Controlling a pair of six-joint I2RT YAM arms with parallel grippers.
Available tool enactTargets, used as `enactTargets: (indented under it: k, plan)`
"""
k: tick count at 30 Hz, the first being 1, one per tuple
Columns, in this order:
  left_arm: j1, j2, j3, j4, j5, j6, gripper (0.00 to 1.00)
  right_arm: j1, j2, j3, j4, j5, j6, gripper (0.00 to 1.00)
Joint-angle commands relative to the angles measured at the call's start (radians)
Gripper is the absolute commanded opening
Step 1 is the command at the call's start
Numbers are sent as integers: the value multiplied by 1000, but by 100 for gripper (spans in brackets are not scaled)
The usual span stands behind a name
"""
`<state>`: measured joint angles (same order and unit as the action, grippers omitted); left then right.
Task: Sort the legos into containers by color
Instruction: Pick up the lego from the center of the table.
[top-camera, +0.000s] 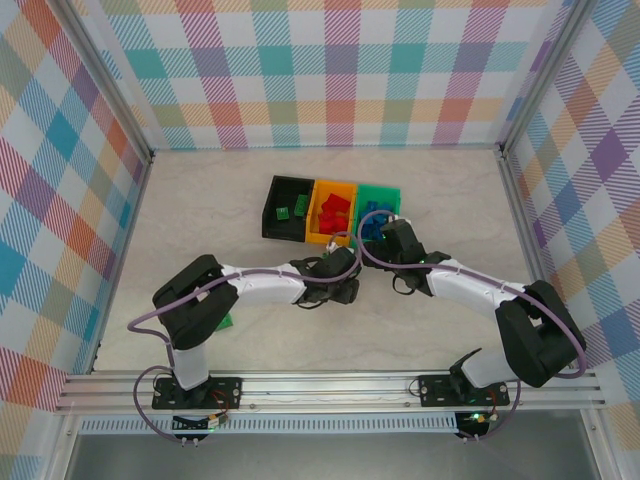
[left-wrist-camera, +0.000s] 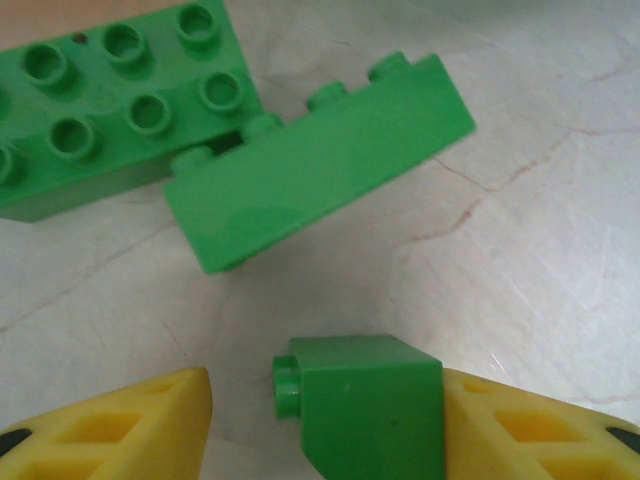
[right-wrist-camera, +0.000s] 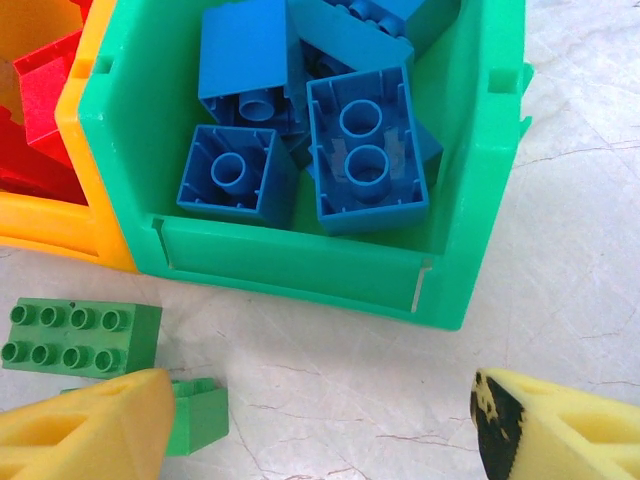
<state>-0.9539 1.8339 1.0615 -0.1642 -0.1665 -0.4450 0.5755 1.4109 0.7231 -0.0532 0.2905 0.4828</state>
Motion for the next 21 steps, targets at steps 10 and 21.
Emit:
enactTargets:
  k: [10,21]
  plan:
    - [16,80,67,2,40,-11,55,1,-12,-5,-2,-14,-3,78]
    - [18,51,38,2,11,-23,48,1,-16,-8,6,-20,-3,78]
